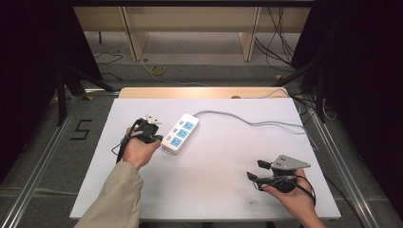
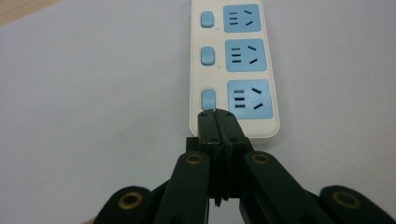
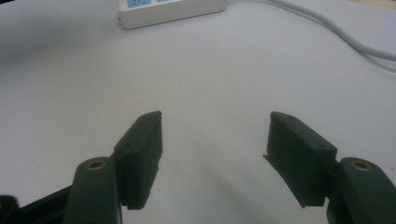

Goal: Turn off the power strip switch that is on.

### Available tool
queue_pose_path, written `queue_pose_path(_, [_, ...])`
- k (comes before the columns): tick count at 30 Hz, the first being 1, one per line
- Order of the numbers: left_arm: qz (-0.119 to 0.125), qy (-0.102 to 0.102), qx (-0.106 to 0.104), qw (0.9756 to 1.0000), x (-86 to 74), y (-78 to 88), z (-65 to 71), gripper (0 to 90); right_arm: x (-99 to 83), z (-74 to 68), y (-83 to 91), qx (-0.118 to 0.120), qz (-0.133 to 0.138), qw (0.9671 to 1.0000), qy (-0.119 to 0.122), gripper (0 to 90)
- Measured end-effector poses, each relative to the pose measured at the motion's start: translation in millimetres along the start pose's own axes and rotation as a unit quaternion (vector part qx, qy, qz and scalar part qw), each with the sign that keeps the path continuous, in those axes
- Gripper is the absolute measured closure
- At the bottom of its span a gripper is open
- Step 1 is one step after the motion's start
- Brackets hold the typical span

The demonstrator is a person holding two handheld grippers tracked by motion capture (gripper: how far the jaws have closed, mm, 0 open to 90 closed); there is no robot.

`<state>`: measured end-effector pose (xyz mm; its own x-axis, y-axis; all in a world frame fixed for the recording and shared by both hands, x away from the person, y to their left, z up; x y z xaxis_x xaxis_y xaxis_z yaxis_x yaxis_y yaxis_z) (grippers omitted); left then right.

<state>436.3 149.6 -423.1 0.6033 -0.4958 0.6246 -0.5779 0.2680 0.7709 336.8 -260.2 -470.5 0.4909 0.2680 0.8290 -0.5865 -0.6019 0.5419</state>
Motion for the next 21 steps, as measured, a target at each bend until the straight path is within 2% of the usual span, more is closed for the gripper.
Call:
queue_pose_path(12, [-0.007,0.006,-0.008,0.9999,5.5,-6.9,-0.2,89.8,0.0,0.7,0.4,0.000,0.000,1.0000,-0.002,36.8])
queue_pose_path(21, [-0.018,0.001,-0.007,0.9998,12.0,-11.1,-0.8,89.8,0.0,0.7,0.5,0.000,0.001,1.0000,-0.002,36.8])
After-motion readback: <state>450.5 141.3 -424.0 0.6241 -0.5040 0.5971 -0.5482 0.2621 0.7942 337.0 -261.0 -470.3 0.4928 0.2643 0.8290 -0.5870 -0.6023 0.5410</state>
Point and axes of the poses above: each handheld gripper's, and its own axes: y roughly backward along the jaws, x roughly out of its top, z roughly to its right, the point moved 1 cm from there along -y, roughly forward along the jaws, and after that the axes turned 6 degrees about -y, right-handed, at the moved point
